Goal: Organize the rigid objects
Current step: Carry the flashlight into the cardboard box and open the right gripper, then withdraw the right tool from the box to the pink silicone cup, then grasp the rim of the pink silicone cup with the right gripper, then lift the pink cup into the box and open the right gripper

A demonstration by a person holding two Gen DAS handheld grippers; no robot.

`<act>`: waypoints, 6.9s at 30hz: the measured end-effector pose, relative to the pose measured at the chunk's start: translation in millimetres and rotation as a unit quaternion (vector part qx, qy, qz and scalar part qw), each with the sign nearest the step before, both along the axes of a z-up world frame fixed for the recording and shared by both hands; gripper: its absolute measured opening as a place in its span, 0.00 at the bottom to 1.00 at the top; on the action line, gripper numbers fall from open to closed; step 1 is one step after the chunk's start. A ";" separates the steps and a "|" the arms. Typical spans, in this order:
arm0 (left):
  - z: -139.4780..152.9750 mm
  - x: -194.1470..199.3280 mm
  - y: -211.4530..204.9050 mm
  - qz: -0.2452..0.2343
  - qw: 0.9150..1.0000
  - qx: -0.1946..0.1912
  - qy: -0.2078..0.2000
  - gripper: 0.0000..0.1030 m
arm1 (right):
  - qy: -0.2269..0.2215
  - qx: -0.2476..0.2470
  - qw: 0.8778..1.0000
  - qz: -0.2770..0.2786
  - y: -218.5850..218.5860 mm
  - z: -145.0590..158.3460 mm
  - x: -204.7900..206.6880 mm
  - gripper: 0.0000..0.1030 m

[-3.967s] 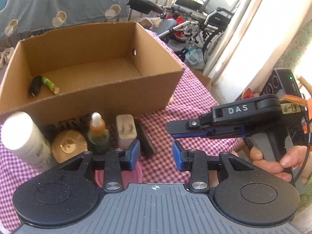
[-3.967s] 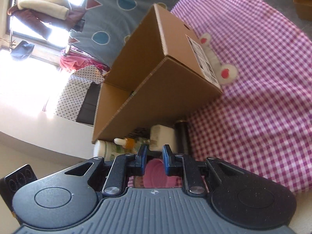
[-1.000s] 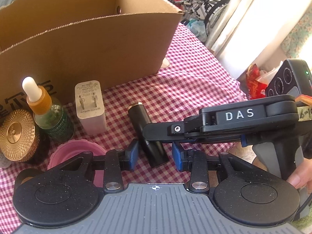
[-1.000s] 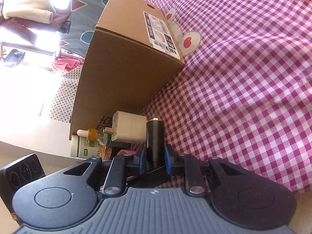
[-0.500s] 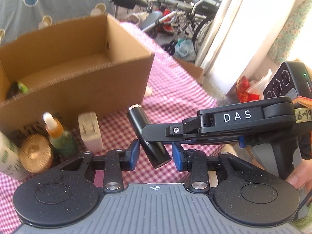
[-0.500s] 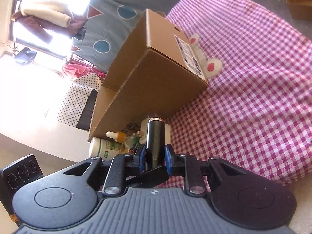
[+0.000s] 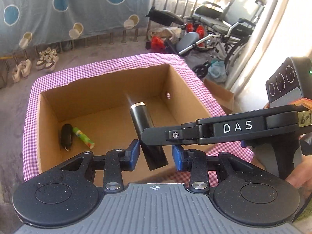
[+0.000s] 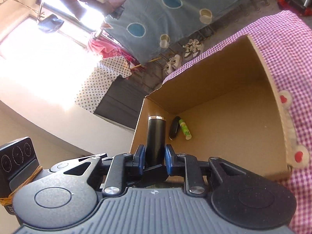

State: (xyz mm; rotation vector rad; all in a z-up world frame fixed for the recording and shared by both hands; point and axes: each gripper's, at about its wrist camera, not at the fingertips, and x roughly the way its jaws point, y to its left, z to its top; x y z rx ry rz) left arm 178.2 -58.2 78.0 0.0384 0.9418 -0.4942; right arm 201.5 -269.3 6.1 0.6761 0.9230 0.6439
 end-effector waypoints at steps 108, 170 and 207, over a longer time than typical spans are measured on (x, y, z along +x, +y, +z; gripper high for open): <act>-123.0 -152.1 -65.3 -0.119 0.980 0.133 -0.082 0.66 | 0.002 -0.191 0.979 -0.072 -15.4 -102.1 -181.0 0.29; 13.2 -53.5 0.4 -0.024 0.973 0.152 -0.170 0.71 | -0.140 -0.207 0.966 0.061 79.1 50.5 -51.3 0.22; -19.3 25.2 57.7 -0.001 0.996 0.086 -0.008 0.72 | 0.095 -0.098 0.979 0.151 106.6 -35.9 63.0 0.24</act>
